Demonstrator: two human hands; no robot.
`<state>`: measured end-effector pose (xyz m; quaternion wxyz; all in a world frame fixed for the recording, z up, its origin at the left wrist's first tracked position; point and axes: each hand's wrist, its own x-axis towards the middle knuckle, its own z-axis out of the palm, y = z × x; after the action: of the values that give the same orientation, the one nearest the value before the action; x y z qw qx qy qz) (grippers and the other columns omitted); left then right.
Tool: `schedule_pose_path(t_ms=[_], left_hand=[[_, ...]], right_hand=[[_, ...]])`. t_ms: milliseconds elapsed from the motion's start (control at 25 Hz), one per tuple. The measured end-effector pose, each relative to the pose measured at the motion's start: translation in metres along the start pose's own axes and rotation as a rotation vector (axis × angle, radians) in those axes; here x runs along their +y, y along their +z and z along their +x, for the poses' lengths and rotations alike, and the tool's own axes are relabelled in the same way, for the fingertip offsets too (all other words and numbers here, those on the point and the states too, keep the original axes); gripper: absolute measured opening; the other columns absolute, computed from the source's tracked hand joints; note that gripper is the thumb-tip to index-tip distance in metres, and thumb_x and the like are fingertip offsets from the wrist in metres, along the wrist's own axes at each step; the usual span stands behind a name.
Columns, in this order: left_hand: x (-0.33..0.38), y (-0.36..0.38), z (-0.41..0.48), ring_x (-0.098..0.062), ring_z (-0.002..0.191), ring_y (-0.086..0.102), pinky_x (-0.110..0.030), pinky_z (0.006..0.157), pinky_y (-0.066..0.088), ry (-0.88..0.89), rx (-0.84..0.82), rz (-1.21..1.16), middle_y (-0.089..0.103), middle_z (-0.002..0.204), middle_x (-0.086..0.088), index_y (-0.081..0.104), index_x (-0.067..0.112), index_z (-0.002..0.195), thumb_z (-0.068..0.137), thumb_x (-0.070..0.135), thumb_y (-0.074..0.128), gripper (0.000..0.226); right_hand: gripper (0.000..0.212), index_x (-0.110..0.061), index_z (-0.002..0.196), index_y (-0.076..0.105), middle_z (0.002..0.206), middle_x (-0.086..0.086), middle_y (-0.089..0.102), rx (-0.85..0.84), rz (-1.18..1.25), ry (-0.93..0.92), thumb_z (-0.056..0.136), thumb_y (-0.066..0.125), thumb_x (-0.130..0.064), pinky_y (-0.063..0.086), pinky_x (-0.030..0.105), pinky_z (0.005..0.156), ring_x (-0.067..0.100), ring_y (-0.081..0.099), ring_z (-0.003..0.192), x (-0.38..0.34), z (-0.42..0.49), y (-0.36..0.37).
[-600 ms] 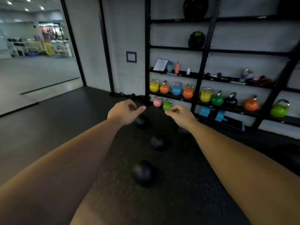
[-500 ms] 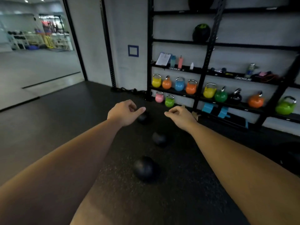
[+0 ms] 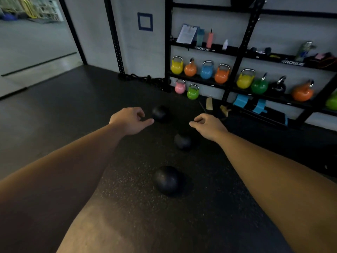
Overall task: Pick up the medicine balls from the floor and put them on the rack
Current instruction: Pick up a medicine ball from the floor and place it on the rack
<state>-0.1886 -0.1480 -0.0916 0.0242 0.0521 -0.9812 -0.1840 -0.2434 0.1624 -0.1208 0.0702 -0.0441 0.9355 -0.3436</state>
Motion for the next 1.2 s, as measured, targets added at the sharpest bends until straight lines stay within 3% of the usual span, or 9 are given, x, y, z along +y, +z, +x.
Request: schedule_pose_path(t_ms=[320, 480, 680, 1040, 1200], left_hand=[[-0.009, 0.04, 0.106, -0.014, 0.105, 0.065, -0.038, 0.083, 0.053, -0.015, -0.084, 0.012, 0.07, 0.117, 0.013, 0.066, 0.034, 0.125, 0.085, 0.085, 0.058, 0.065], [-0.012, 0.083, 0.172, -0.017, 0.112, 0.066, -0.038, 0.084, 0.053, -0.056, -0.128, 0.033, 0.07, 0.121, 0.011, 0.065, 0.035, 0.124, 0.085, 0.085, 0.056, 0.064], [-0.031, 0.145, 0.244, -0.018, 0.117, 0.065, -0.04, 0.089, 0.053, -0.157, -0.179, -0.003, 0.07, 0.126, 0.011, 0.062, 0.036, 0.126, 0.084, 0.088, 0.052, 0.067], [-0.109, 0.313, 0.341, -0.013, 0.102, 0.057, -0.036, 0.082, 0.048, -0.146, -0.368, -0.009, 0.064, 0.119, 0.013, 0.062, 0.035, 0.128, 0.08, 0.092, 0.05, 0.076], [-0.169, 0.425, 0.341, -0.011, 0.098, 0.06, -0.034, 0.075, 0.044, -0.172, -0.342, -0.096, 0.063, 0.114, 0.017, 0.06, 0.041, 0.118, 0.077, 0.095, 0.047, 0.069]], right_hand=[[0.048, -0.036, 0.133, 0.056, 0.125, -0.005, 0.062, -0.075, -0.027, 0.043, 0.093, 0.062, -0.062, 0.047, 0.034, 0.074, 0.017, 0.061, 0.107, 0.014, 0.111, 0.029], [0.05, -0.035, 0.136, 0.055, 0.136, -0.003, 0.06, -0.134, -0.049, 0.055, 0.094, 0.063, -0.06, 0.047, 0.036, 0.082, 0.02, 0.06, 0.117, 0.047, 0.19, 0.043], [0.063, -0.035, 0.147, 0.047, 0.149, 0.0, 0.054, -0.2, -0.131, 0.102, 0.093, 0.059, -0.065, 0.045, 0.036, 0.081, 0.023, 0.057, 0.127, 0.101, 0.279, 0.07], [0.074, -0.035, 0.147, 0.048, 0.143, -0.001, 0.058, -0.32, -0.074, 0.204, 0.086, 0.056, -0.077, 0.049, 0.04, 0.089, 0.022, 0.059, 0.119, 0.173, 0.381, 0.225], [0.073, -0.034, 0.146, 0.051, 0.147, 0.0, 0.057, -0.379, -0.003, 0.278, 0.086, 0.061, -0.075, 0.049, 0.04, 0.093, 0.024, 0.059, 0.125, 0.239, 0.398, 0.336]])
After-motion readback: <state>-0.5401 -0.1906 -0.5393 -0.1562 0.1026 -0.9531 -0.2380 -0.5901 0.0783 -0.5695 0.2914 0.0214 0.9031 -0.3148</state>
